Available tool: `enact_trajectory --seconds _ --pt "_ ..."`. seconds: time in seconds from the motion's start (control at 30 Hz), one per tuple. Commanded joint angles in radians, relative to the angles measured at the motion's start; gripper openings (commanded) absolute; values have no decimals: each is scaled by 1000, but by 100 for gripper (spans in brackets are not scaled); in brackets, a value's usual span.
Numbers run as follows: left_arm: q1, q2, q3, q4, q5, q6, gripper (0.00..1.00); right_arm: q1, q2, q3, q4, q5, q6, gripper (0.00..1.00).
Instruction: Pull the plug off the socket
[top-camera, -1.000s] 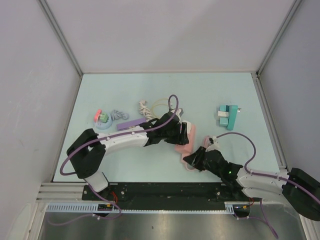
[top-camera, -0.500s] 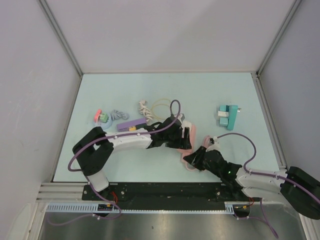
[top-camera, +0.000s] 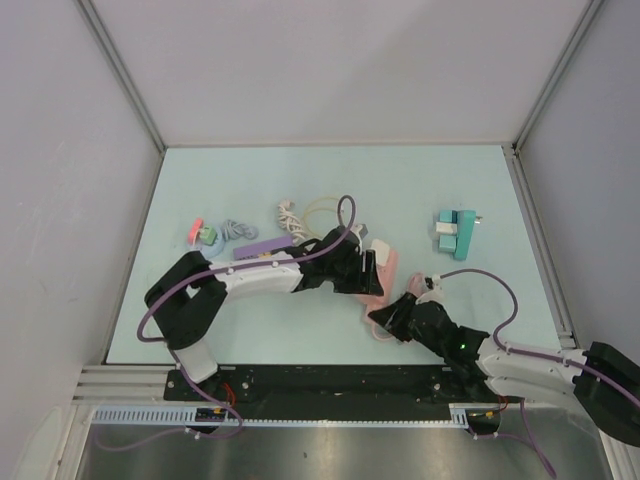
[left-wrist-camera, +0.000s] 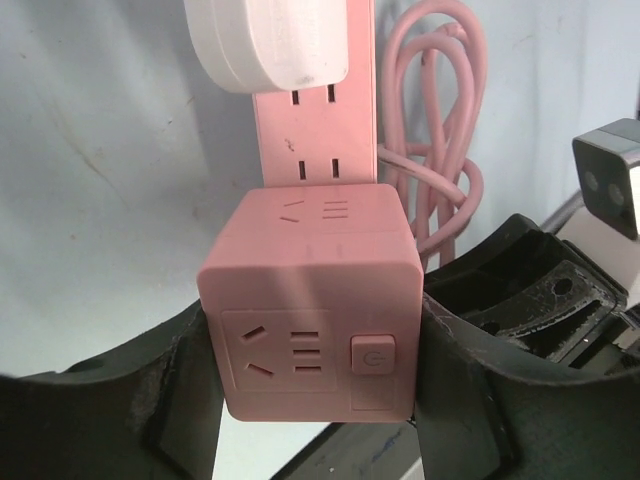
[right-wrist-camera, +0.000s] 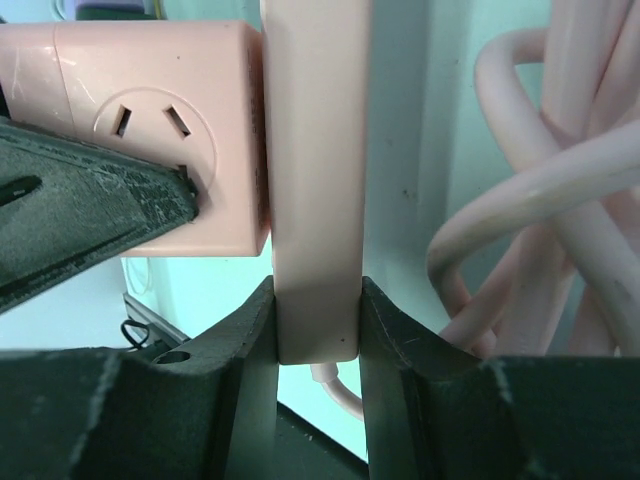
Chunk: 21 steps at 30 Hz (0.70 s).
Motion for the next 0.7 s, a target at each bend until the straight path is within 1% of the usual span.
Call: enact_trajectory --seconds 0.0,0.07,0.17,0.23,0.27,0.3,0.33,0.37,0.4,0.5,0.53,0.57,0.6,0.67 --pt "60 -80 -8 26 198 -1 0 -9 -43 -65 -155 153 64 0" --pt "85 -93 -13 25 210 5 0 -9 -52 -67 -168 161 73 0" --pt "94 -111 -10 -13 180 25 0 -9 -32 -67 -174 168 82 0" --pt "88 -111 -8 -26 142 36 0 -7 -1 -65 -166 174 84 0" --pt "82 -108 6 -58 119 47 0 -9 12 -67 -162 173 87 0" --pt "72 -105 21 -85 55 60 0 -9 25 -65 -160 174 91 0" --pt "51 -90 38 -115 25 91 1 -7 37 -64 -149 173 90 0" --pt "45 -85 52 -148 13 103 0 -9 66 -61 -143 173 90 0" --pt "40 -79 65 -149 14 109 0 -9 80 -56 -139 171 91 0" --pt "61 -84 58 -100 110 100 1 -9 146 -49 -126 173 96 0" --pt "74 -84 50 -78 187 79 0 -9 160 -45 -123 174 100 0" --pt "89 -97 20 -22 228 62 0 -7 187 -45 -119 174 105 0" --pt "103 -103 3 0 253 45 0 -7 197 -47 -113 171 108 0" --pt "137 -123 -26 -4 252 34 0 -7 212 -53 -97 170 120 0"
